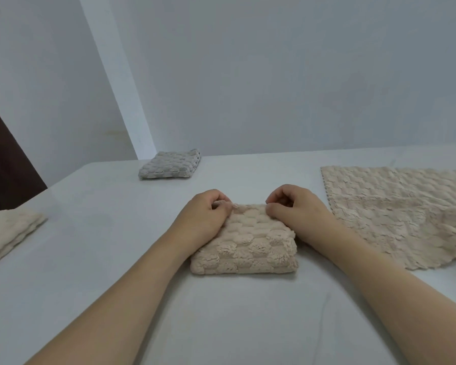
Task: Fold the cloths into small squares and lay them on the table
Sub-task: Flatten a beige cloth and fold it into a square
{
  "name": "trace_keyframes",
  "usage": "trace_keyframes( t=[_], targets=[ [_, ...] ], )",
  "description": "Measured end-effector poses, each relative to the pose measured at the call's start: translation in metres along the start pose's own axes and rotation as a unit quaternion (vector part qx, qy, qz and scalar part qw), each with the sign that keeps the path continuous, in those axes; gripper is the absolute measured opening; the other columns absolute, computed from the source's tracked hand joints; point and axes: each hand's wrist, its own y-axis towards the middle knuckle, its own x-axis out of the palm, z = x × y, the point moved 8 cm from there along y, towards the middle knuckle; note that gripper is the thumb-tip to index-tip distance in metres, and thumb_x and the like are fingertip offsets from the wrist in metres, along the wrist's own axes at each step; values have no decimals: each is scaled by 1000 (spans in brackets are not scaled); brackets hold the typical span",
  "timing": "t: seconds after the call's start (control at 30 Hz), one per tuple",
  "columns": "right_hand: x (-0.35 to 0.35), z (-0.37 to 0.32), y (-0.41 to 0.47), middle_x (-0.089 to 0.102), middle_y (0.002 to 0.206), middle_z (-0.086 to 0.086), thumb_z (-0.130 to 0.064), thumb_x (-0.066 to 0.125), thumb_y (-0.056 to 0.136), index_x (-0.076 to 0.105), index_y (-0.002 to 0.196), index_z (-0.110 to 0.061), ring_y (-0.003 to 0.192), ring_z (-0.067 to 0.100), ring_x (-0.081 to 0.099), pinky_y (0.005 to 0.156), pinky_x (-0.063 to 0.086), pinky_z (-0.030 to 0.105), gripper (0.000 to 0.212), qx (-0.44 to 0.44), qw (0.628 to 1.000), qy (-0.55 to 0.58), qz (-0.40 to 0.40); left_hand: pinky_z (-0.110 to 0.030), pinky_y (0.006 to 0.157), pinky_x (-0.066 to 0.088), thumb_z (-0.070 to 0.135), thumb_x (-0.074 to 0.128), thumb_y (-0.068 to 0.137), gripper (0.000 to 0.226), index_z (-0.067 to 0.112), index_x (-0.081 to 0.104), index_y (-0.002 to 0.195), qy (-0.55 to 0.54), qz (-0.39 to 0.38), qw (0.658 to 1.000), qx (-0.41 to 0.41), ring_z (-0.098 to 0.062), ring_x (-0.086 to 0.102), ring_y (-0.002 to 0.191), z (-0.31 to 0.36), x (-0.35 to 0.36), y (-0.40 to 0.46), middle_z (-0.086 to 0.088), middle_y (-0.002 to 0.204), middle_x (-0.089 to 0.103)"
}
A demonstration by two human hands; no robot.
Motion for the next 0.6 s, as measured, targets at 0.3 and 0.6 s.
trace_keyframes(
  t=[0.3,0.6],
  targets=[
    [-3,7,5,56,73,-10,-14,60,85,61,101,-30,68,9,54,75,47,30,23,-7,1000,19,17,-18,61,40,19,64,89,11,25,72,82,-43,-7,999,16,1,53,56,2,6,7,14,66,64],
    [-5,4,8,62,90,-9,-24,61,91,63,107,-24,78,8,59,80,47,26,16,-31,998,15,47,-32,75,49,21,62,85,4,24,64,87,90,29,995,-18,-18,63,79,-4,-2,13,7,76,64]
  ],
)
